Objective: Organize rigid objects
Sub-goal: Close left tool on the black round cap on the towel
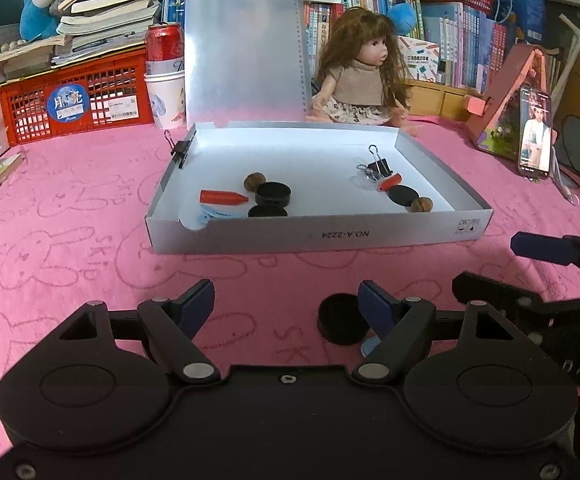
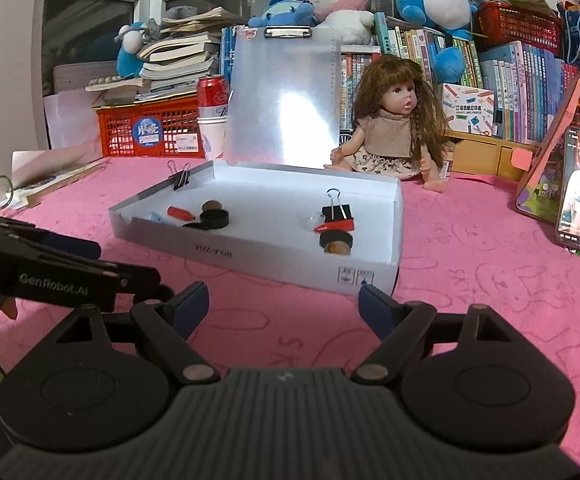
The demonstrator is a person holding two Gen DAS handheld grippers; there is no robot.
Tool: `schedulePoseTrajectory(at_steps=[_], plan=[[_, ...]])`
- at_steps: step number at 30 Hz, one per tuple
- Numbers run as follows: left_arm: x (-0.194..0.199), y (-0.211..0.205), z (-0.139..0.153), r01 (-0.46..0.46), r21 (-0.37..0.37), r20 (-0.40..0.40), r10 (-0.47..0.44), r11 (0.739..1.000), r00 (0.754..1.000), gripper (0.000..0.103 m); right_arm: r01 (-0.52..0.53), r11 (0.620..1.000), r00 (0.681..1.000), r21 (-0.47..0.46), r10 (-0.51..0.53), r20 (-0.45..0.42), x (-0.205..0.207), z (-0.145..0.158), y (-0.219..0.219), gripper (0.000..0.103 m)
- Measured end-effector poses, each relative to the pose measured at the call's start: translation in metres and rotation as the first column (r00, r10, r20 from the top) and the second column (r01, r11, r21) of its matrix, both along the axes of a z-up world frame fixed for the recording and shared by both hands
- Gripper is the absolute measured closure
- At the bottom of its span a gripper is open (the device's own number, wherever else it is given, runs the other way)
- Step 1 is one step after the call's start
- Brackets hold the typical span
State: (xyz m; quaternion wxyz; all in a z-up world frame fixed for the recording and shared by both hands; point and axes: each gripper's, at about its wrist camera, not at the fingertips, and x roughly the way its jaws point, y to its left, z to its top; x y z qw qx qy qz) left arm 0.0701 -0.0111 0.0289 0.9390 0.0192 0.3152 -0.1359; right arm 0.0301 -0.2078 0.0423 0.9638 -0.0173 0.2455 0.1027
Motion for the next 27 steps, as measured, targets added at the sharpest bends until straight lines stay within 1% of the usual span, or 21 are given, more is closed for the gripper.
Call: schedulePoseTrajectory(at_steps=[4,8,11,19,21,23,25,26,27], plan=[[-0.002,-0.002,-0.003,0.016,-0.021,-0.028,-0.016,1.0,0.999,0.034,-0.011,1.0,1.0,-0.011,0.011,0.005,-0.008,-0.005,0.004,0.014],[-0.004,-0.004,-0.005,0.043,-0.042,-0.051,-0.046,0.998,0.998,0.048,-0.032,0.999,0.999,-0.029,0.032,0.011,-0.014,-0.009,0.01,0.014],[-0.005,-0.006,-0.007,0.057,-0.053,-0.056,-0.06,0.997,0.997,0.053,-0.046,0.998,0.999,-0.042,0.047,0.015,-0.018,-0.011,0.015,0.014],[0.001,-0.015,-0.008,0.069,-0.067,-0.065,-0.074,0.995,0.995,0.059,-0.087,0.996,0.996,-0.033,0.088,0.006,-0.022,-0.018,0.029,0.014],[0.003,-0.016,-0.008,0.071,-0.071,-0.068,-0.076,0.995,0.995,0.063,-0.099,0.994,0.995,-0.042,0.099,0.007,-0.024,-0.02,0.033,0.014],[0.004,-0.018,-0.009,0.074,-0.078,-0.069,-0.08,0.994,0.994,0.074,-0.107,0.993,0.994,-0.046,0.108,0.01,-0.025,-0.02,0.036,0.014],[0.005,-0.02,-0.008,0.069,-0.071,-0.066,-0.074,0.995,0.995,0.074,-0.112,0.993,0.994,-0.046,0.113,0.011,-0.026,-0.021,0.039,0.014],[0.004,-0.021,-0.007,0.066,-0.064,-0.062,-0.07,0.996,0.996,0.076,-0.114,0.993,0.993,-0.045,0.114,0.012,-0.025,-0.021,0.04,0.014],[0.004,-0.021,-0.007,0.062,-0.061,-0.052,-0.065,0.996,0.997,0.08,-0.115,0.992,0.993,-0.042,0.115,0.011,-0.025,-0.022,0.041,0.014]])
